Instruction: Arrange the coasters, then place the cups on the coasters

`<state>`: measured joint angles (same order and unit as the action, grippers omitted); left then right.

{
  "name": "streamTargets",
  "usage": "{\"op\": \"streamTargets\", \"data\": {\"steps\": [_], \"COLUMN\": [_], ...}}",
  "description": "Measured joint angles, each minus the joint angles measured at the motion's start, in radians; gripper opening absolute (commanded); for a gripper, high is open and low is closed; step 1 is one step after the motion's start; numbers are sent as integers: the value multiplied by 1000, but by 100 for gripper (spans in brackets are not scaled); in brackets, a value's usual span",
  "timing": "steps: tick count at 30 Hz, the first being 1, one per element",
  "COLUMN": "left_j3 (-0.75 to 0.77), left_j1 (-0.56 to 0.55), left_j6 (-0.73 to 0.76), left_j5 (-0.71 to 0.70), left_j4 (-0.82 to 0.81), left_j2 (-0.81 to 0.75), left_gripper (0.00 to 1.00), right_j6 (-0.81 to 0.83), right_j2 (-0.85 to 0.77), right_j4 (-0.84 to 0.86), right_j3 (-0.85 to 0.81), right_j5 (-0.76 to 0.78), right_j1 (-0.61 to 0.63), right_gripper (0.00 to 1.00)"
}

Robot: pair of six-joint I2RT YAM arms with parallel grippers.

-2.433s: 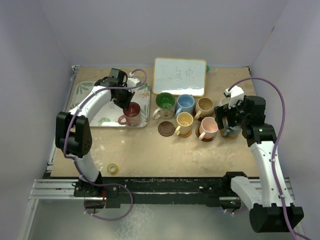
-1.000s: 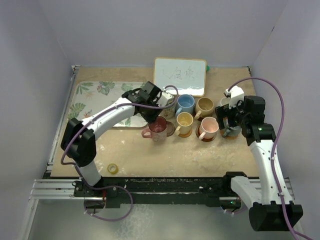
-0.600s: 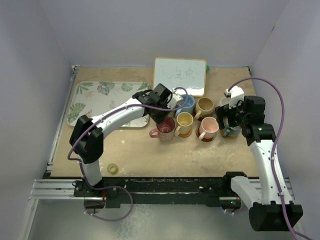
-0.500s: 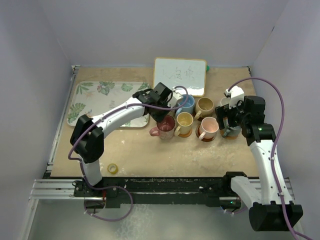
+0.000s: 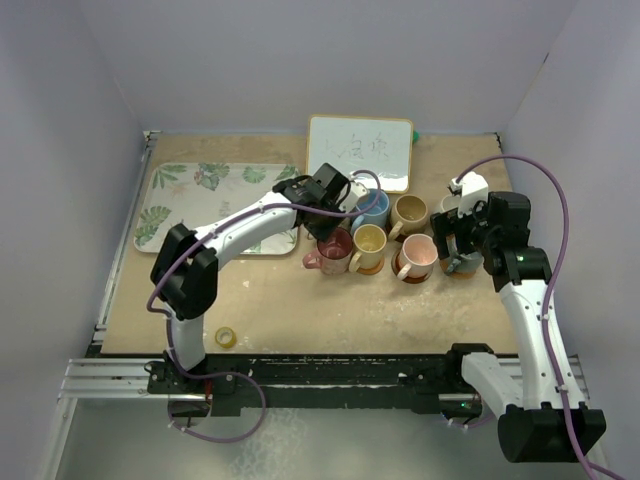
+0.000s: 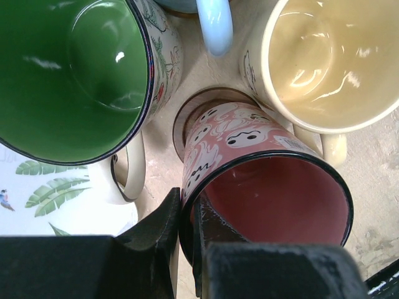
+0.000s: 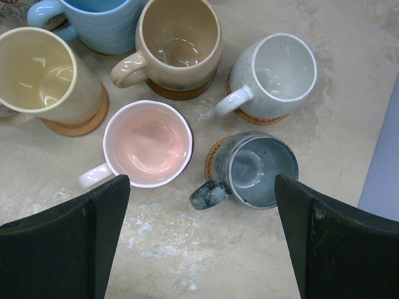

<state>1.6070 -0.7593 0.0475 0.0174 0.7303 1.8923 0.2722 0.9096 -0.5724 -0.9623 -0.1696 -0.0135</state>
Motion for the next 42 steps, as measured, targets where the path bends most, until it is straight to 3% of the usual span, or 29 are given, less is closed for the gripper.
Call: {"op": "streamTargets", "data": {"steps": [24,42], "left_j3": [19,45], "left_j1": [6,8], "left_j6": [25,27], "left_j5": [-24,-23], "left_j4": [-4,-3], "left_j2": [18,28], "left_gripper": [3,18], "right_j6": [0,0], "right_j2": [0,0], "right_j4": [0,0], "right_j3": [0,0], "right_j5": [0,0], "right_j1": [0,0], "right_gripper": [100,100]}}
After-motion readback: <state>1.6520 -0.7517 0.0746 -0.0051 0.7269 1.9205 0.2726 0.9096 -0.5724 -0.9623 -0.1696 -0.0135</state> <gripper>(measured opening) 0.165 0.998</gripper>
